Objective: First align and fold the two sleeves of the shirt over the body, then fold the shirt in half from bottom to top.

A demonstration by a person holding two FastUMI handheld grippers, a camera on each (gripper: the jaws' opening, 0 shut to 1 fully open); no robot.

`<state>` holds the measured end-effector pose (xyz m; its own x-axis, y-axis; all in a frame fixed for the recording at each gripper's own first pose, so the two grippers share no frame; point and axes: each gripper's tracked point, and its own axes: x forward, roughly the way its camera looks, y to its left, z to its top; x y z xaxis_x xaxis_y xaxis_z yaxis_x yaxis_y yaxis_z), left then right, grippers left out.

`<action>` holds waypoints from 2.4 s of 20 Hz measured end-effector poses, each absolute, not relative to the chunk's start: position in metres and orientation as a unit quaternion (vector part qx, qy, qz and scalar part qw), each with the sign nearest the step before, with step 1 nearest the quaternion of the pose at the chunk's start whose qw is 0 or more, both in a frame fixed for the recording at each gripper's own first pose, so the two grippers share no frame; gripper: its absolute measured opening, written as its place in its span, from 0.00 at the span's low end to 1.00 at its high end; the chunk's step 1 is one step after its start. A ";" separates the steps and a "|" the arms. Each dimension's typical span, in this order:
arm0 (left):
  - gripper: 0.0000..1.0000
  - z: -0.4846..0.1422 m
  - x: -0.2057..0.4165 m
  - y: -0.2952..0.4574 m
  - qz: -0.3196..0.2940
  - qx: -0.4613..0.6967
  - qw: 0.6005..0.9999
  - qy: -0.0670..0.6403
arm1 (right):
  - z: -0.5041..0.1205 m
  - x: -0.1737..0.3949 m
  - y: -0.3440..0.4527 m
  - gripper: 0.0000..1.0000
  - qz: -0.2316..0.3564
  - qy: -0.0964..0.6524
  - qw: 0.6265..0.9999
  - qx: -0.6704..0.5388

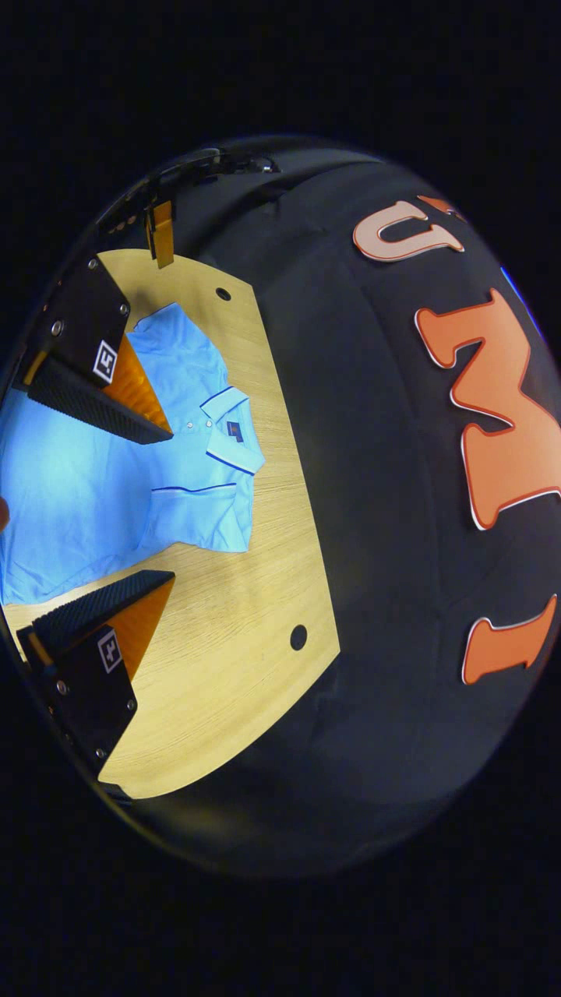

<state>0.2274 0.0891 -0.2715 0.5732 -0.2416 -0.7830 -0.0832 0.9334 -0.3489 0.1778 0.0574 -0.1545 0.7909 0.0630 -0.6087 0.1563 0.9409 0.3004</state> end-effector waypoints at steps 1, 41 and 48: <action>1.00 -0.281 0.233 0.091 -0.044 -0.174 0.863 0.472 | -0.152 0.171 0.056 0.99 -0.032 0.315 0.933 0.172; 0.11 -0.324 0.345 0.024 -0.066 -0.028 0.844 0.532 | -0.169 0.023 0.035 0.99 -0.115 0.296 0.933 0.169; 0.12 -0.301 0.343 -0.064 -0.176 -0.042 0.840 0.512 | -0.178 0.003 0.032 0.99 -0.133 0.309 0.927 0.169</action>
